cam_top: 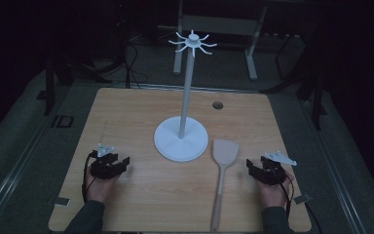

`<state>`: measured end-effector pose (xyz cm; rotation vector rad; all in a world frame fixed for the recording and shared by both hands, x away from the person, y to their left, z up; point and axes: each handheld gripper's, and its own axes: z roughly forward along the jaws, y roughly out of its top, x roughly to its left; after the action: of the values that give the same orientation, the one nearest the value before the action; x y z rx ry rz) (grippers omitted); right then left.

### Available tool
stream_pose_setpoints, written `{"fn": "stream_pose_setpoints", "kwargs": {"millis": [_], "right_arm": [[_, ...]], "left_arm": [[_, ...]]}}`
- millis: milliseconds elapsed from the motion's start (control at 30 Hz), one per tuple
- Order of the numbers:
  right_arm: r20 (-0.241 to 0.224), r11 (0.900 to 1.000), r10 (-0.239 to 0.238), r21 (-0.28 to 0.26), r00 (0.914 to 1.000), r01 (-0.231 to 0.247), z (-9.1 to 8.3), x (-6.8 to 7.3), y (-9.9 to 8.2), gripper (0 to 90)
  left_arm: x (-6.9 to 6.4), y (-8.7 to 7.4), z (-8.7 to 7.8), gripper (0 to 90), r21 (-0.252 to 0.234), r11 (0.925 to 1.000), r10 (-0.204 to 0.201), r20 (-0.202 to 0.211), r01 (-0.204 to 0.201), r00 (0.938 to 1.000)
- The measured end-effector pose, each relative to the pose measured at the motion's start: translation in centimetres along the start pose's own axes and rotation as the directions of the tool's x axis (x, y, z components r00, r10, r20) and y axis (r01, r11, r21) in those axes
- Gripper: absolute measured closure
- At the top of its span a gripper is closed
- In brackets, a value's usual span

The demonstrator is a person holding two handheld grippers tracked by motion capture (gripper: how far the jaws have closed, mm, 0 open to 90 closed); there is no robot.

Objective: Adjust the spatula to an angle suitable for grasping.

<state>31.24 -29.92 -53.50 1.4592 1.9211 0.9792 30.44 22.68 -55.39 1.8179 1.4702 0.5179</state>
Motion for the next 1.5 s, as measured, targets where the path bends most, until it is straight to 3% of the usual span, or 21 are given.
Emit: {"fn": "stream_pose_setpoints", "kwargs": {"millis": [67,100,200,400,533,633,900,1167,1233,1300,1500], "right_arm": [[0.026,0.9972,-0.065,-0.034,0.9975,0.066,-0.7,0.7,0.4,44.7],[0.026,0.9972,-0.065,-0.034,0.9975,0.066,-0.7,0.7,0.4,44.7],[0.028,0.9819,-0.155,-0.105,0.9875,0.157,-2.0,1.8,1.7,52.6],[-0.016,0.9813,-0.146,-0.129,0.9891,0.143,-2.0,2.1,3.7,67.5],[-0.031,0.9793,-0.162,-0.128,0.9863,0.157,-0.7,2.4,4.6,82.5],[-0.053,0.9807,-0.168,-0.111,0.9844,0.161,0.9,2.7,5.0,88.4],[-0.112,0.9826,-0.184,-0.043,0.9764,0.181,5.3,4.3,6.9,89.7],[-0.155,0.9702,-0.234,0.026,0.9597,0.241,8.2,6.5,7.0,89.5],[-0.150,0.9705,-0.228,0.044,0.9620,0.237,8.7,6.8,7.0,89.6],[-0.146,0.9760,-0.197,0.065,0.9696,0.208,9.2,6.7,7.0,89.7],[-0.114,0.9716,-0.210,0.086,0.9710,0.220,9.3,6.3,7.1,89.7]], "left_arm": [[0.0,0.0,-0.1,47.2,-0.002,1.0000,0.001,-0.002,-0.001,1.0000],[0.1,0.0,-0.1,47.2,-0.001,1.0000,0.001,-0.001,-0.001,1.0000],[0.1,0.0,-0.1,47.2,0.001,1.0000,0.001,-0.002,-0.001,1.0000],[0.0,0.0,-0.1,47.2,-0.002,1.0000,-0.002,-0.001,0.002,1.0000],[0.0,0.0,0.0,47.2,-0.001,1.0000,0.000,0.000,0.000,1.0000],[-0.1,0.0,0.0,47.2,-0.001,1.0000,0.003,0.000,-0.003,1.0000],[0.0,0.0,0.0,47.2,-0.001,1.0000,0.002,0.001,-0.002,1.0000],[0.1,0.0,-0.1,47.2,-0.002,1.0000,0.003,0.003,-0.003,1.0000],[0.1,0.0,-0.1,47.2,-0.004,1.0000,0.002,0.003,-0.002,1.0000],[0.1,0.0,-0.1,47.2,-0.007,1.0000,-0.002,0.001,0.002,1.0000],[0.1,0.0,-0.2,47.2,-0.007,1.0000,-0.002,0.002,0.002,1.0000]]}}
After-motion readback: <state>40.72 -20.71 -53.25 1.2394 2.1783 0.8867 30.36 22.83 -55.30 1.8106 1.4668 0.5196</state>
